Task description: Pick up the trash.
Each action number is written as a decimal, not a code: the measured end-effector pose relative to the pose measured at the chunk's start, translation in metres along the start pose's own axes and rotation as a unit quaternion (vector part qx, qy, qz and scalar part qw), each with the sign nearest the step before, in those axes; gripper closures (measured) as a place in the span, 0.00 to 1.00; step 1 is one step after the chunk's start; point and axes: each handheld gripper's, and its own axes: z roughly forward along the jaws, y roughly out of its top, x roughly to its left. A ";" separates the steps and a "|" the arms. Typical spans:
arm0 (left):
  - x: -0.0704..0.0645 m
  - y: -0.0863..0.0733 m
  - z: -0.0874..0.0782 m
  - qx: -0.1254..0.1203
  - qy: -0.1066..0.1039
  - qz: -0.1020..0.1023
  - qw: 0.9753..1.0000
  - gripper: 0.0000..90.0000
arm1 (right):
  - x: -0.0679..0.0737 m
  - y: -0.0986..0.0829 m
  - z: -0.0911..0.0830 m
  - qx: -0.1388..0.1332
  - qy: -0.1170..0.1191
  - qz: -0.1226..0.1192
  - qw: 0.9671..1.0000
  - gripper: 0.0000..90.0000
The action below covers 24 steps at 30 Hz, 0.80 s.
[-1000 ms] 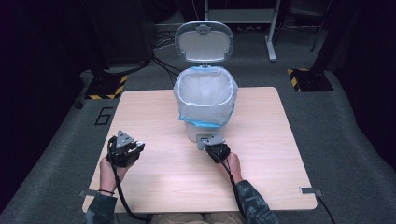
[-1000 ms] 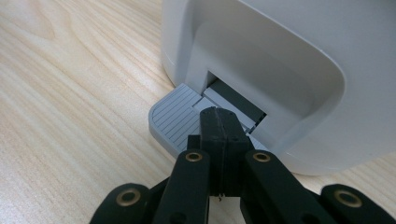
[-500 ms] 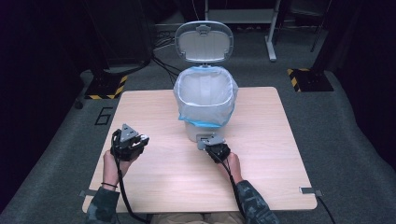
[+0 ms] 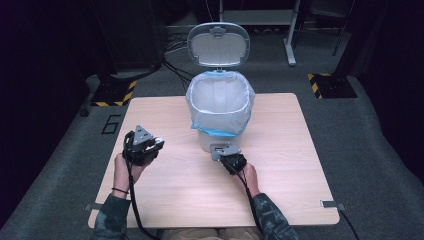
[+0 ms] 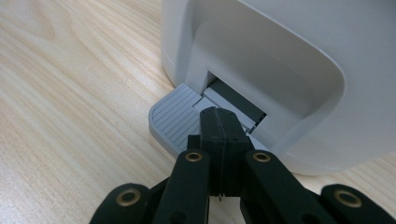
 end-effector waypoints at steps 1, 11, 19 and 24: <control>0.000 0.002 0.000 -0.001 0.001 0.004 1.000 0.81 | 0.000 0.000 0.000 0.000 0.000 0.000 1.000 1.00; -0.003 0.021 0.001 -0.007 -0.005 0.017 1.000 0.81 | 0.000 0.000 0.000 0.000 0.000 0.003 1.000 1.00; -0.005 0.037 0.004 -0.011 -0.015 0.034 0.999 0.81 | 0.000 0.000 0.000 0.000 0.000 0.003 1.000 1.00; -0.007 0.046 0.005 -0.014 -0.017 0.041 0.999 0.81 | 0.000 0.000 0.000 0.000 0.001 0.003 1.000 1.00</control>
